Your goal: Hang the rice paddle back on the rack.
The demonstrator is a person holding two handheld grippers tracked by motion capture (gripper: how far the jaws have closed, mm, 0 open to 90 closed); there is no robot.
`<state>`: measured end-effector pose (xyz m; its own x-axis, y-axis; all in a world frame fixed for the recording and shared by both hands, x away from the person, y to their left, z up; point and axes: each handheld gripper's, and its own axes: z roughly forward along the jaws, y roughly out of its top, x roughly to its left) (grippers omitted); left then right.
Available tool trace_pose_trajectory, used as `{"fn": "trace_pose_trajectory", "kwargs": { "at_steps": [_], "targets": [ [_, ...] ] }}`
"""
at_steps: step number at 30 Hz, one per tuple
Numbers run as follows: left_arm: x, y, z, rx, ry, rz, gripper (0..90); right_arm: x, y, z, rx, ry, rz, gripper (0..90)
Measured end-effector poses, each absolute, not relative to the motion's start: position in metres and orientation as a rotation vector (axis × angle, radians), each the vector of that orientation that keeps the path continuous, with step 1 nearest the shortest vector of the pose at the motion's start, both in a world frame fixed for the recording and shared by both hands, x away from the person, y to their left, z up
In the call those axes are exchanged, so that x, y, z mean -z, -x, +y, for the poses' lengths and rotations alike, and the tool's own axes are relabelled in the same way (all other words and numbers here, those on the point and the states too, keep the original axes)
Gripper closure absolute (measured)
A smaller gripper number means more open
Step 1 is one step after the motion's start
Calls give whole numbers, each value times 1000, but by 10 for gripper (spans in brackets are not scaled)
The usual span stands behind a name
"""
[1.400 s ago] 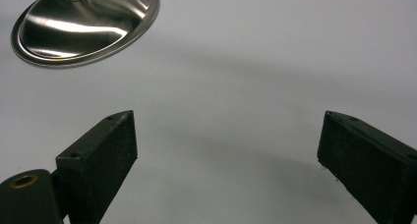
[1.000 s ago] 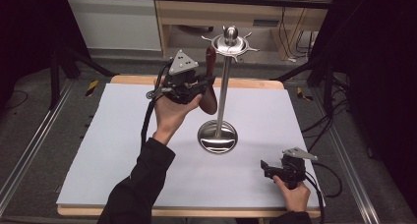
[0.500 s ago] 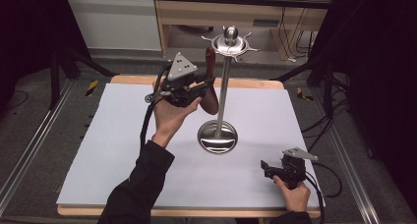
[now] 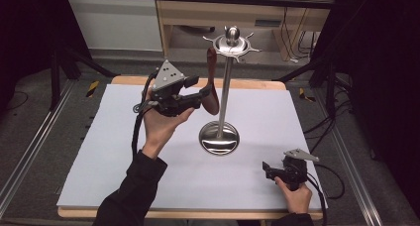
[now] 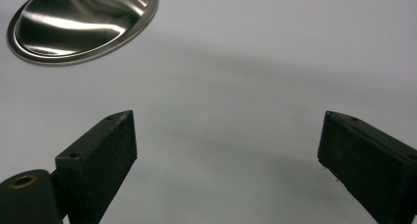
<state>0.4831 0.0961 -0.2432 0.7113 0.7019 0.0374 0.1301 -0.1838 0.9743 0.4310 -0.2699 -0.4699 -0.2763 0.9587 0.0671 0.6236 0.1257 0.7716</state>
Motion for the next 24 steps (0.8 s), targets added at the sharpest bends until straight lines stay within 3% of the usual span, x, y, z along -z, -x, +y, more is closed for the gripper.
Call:
{"fn": "trace_pose_trajectory", "kwargs": {
  "at_steps": [10,18,24],
  "targets": [
    [270,-477,120,-624,-1721,699,445,471,-432,-270,-974,-1523,1957,81],
    [293,-470,136,-598,-1764,731,464,472,-432,-271,-969,-1516,1964,81],
    [319,-466,142,-571,-1787,759,421,472,-432,-271,-970,-1519,1958,80]
  ]
}}
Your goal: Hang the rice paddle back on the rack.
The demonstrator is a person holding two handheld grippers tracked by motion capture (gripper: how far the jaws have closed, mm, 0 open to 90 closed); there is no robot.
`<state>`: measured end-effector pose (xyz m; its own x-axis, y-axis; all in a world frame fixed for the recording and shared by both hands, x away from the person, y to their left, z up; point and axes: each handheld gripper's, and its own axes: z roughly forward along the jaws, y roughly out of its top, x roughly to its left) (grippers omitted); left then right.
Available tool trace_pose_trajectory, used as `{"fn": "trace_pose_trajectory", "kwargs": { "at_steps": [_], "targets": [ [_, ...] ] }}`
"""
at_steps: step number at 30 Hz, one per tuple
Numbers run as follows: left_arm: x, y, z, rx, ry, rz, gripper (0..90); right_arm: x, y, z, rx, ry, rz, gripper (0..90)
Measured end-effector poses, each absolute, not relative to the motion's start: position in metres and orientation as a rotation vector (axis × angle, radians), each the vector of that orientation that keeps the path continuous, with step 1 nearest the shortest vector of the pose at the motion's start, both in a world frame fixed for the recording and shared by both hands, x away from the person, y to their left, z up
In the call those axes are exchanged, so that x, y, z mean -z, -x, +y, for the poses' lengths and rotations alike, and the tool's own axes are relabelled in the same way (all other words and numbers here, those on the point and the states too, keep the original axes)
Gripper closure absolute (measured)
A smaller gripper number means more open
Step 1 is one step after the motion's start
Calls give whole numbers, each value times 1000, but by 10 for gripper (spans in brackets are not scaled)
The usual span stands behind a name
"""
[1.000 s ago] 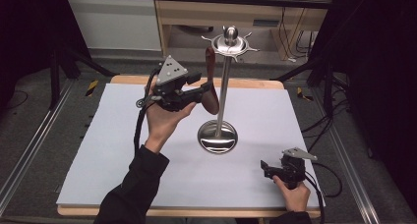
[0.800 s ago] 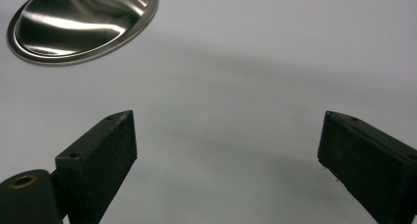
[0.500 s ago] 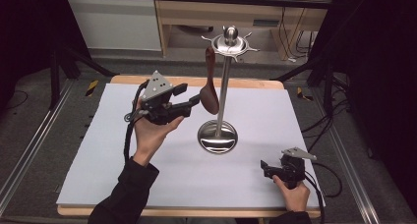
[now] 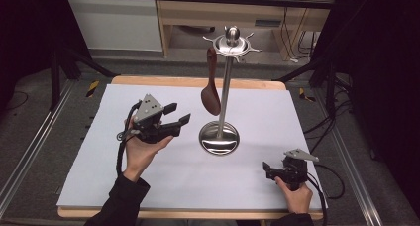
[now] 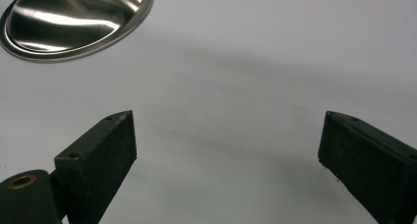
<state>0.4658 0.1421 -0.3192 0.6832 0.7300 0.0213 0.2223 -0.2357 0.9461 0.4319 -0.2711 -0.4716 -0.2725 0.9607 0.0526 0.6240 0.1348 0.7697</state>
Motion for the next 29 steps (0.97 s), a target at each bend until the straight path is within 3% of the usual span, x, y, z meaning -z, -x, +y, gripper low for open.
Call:
{"fn": "trace_pose_trajectory", "kwargs": {
  "at_steps": [11,29],
  "targets": [
    [383,-469,170,-562,-1837,898,400,473,-431,-272,-947,-1515,1961,80],
    [440,-462,226,-585,-1910,1078,359,476,-431,-279,-909,-1541,1960,80]
  ]
}}
